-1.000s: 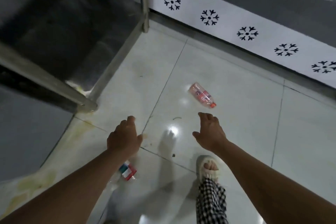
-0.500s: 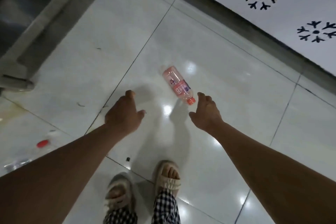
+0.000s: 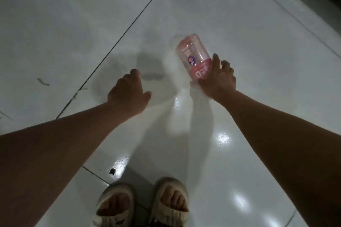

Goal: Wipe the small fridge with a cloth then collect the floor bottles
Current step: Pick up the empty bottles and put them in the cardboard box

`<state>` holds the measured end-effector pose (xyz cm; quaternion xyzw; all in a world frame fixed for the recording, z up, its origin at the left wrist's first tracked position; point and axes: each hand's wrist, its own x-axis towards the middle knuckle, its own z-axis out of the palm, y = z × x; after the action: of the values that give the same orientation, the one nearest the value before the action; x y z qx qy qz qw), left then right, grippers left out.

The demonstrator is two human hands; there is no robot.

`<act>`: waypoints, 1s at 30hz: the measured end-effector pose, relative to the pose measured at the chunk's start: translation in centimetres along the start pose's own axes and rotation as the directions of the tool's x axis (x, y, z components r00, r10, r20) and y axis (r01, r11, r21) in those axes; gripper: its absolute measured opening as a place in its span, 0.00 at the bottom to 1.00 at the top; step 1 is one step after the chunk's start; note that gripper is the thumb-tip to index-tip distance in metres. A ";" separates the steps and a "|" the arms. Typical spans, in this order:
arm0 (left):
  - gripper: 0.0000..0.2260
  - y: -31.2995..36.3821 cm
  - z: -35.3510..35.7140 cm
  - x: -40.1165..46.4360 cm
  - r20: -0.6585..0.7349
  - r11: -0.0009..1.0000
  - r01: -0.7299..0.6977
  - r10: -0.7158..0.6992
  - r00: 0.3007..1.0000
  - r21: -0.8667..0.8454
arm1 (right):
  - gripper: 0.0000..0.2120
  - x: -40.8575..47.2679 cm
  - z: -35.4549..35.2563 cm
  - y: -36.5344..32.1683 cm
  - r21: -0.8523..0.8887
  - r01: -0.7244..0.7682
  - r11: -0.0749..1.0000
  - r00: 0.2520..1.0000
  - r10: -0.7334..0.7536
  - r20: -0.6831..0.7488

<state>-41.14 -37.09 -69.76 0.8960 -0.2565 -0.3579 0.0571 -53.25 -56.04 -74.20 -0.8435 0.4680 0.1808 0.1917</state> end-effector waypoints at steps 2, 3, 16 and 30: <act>0.26 -0.9 0.4 0.1 -0.002 1.000 0.009 -0.009 1.000 0.019 | 0.47 0.6 0.9 0.0 -0.013 -0.011 1.000 1.000 0.011 0.015; 0.26 -1.3 0.4 0.0 -0.002 1.000 0.012 -0.012 1.000 0.028 | 0.47 0.5 1.2 -0.1 -0.015 -0.011 1.000 1.000 0.012 0.021; 0.26 -6.3 -8.1 -11.0 -0.015 0.966 0.210 -0.215 0.977 -0.153 | 0.36 -11.4 -6.3 -8.2 0.066 0.141 0.988 0.978 -0.149 0.143; 0.24 -16.5 -13.9 -27.5 -0.075 0.809 0.429 -0.496 0.865 -0.403 | 0.33 -25.1 -9.9 -21.8 -0.008 0.388 0.922 0.883 -0.369 0.289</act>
<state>-41.77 -10.26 -47.31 0.9318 0.0490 -0.3224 0.1595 -45.74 -32.18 -50.13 -0.8899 0.2560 0.2735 0.2603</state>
